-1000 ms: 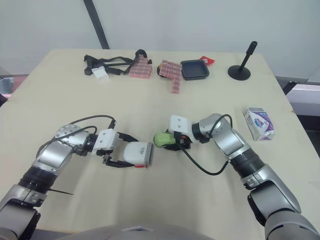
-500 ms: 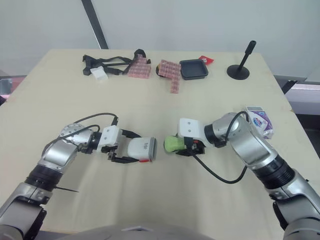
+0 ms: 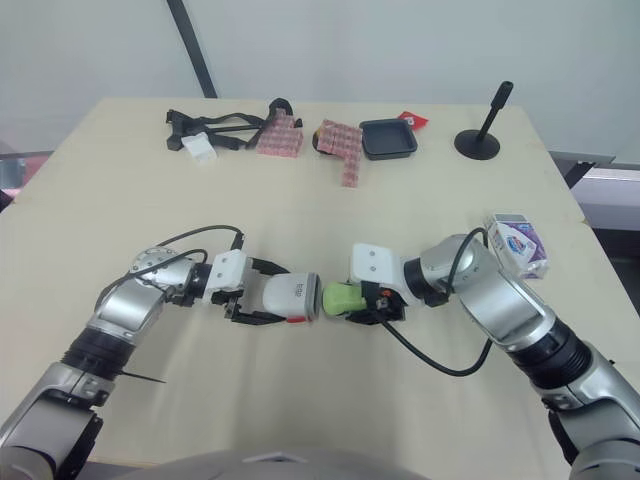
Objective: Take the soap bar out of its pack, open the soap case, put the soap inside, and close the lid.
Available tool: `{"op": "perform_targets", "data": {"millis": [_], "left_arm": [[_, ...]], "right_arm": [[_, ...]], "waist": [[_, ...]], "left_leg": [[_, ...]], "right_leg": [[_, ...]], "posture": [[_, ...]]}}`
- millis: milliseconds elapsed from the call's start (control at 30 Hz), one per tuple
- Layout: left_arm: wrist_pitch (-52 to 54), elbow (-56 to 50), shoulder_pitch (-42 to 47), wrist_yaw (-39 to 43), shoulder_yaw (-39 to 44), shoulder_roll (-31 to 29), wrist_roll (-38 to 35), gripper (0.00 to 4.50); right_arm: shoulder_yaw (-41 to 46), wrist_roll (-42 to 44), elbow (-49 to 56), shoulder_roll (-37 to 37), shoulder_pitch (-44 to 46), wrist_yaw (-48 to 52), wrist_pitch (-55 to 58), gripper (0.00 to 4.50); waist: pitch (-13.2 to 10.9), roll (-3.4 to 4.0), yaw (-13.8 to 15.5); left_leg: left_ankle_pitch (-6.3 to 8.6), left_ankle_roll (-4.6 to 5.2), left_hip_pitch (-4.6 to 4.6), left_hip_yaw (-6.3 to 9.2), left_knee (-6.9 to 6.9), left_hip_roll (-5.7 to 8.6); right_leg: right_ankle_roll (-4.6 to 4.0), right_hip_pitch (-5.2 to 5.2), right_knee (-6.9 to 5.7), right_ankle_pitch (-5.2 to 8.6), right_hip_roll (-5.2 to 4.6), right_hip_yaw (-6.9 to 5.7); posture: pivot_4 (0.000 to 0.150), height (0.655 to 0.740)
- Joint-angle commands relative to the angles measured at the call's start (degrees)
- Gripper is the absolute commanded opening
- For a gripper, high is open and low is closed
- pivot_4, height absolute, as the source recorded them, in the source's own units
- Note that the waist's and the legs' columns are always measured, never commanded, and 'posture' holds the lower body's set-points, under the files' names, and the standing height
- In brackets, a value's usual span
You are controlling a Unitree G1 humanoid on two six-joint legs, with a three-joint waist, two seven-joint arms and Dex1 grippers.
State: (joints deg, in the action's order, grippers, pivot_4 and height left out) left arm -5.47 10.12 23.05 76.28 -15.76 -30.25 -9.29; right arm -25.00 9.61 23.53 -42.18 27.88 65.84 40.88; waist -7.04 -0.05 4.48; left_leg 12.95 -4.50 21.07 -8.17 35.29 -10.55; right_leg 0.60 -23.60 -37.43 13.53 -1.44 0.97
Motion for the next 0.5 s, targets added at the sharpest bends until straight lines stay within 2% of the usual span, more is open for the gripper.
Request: {"op": "perform_targets", "data": {"millis": [33, 500], "left_arm": [[0.0, -2.0, 1.0, -0.2, 0.6, 0.0, -1.1, 3.45], [1.0, -3.6, 1.0, -1.6, 0.0, 1.5, -0.8, 3.45]], "right_arm": [[-0.6, -0.3, 0.2, 0.3, 2.6, -0.2, 0.3, 2.59], [-5.1, -1.6, -2.5, 4.1, 9.0, -1.2, 3.2, 2.59]], "waist": [[0.0, 0.00, -0.1], [0.0, 0.00, 0.0]], "left_leg": [[0.00, 0.00, 0.00, -0.01, 0.00, 0.01], [0.00, 0.00, -0.01, -0.01, 0.01, 0.02]], "right_leg": [[0.00, 0.00, 0.00, 0.00, 0.00, 0.00], [0.00, 0.00, -0.06, 0.00, 0.02, 0.00]], "posture": [[0.150, 0.7400], [0.150, 0.7400]]}}
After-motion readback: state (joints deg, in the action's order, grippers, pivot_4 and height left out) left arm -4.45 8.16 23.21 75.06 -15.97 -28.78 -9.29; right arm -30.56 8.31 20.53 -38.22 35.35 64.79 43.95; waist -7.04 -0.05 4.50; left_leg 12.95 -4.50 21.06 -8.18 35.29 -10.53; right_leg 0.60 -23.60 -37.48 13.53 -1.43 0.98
